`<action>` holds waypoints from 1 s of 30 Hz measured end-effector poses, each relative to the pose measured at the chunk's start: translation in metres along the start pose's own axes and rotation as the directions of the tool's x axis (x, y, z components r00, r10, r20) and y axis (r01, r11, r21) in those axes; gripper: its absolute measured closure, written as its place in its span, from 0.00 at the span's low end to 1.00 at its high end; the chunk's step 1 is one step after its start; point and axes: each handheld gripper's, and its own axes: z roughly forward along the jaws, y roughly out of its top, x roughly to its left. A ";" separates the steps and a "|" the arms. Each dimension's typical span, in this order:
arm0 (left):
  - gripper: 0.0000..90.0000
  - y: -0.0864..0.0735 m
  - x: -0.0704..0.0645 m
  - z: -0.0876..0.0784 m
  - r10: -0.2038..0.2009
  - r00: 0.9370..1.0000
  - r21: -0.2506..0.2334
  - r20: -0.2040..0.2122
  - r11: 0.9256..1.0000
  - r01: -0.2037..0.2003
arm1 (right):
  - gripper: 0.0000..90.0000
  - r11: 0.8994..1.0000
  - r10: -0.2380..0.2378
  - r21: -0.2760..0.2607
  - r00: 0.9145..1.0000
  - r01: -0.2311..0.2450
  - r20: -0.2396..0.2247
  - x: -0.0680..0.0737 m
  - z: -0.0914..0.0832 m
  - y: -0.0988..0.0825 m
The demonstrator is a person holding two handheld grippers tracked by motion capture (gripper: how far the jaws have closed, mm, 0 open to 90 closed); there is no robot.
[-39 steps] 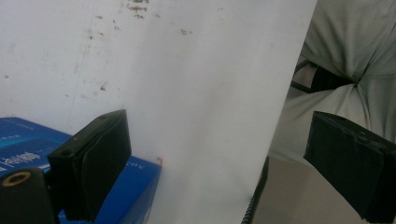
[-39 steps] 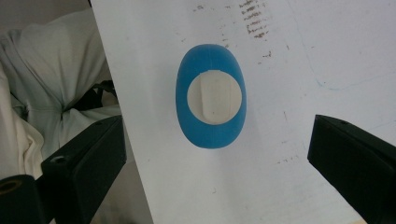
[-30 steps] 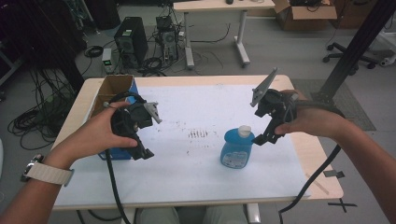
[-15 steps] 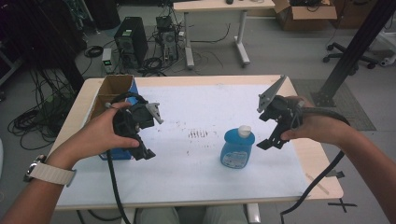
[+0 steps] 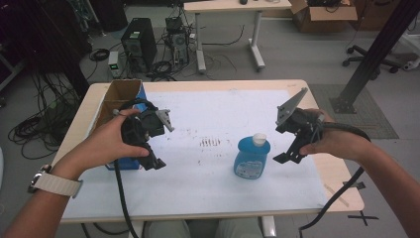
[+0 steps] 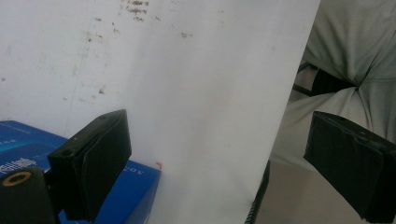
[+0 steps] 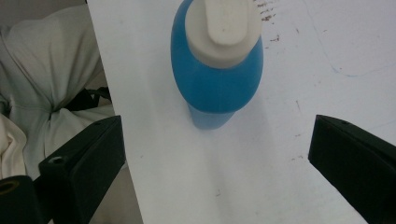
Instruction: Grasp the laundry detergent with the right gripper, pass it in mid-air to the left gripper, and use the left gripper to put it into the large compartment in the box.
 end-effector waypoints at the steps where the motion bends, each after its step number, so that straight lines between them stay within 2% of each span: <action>1: 0.08 0.000 0.000 0.000 0.000 1.000 0.000 0.000 1.000 0.000 | 0.04 1.000 0.002 -0.002 1.000 -0.002 0.000 0.000 0.001 -0.001; 8: 0.08 -0.002 0.000 0.000 -0.004 1.000 -0.006 -0.001 1.000 0.004 | 0.04 0.999 0.017 -0.028 1.000 -0.017 0.002 0.001 0.008 -0.009; 15: 0.08 -0.001 0.000 0.000 -0.003 1.000 -0.005 -0.001 1.000 0.003 | 0.04 0.999 0.019 -0.031 1.000 -0.019 -0.002 0.000 0.013 -0.015; 30: 0.08 -0.001 0.000 0.000 -0.006 1.000 -0.008 -0.002 1.000 0.006 | 0.04 0.996 0.038 -0.087 0.999 -0.038 -0.012 -0.002 0.026 -0.028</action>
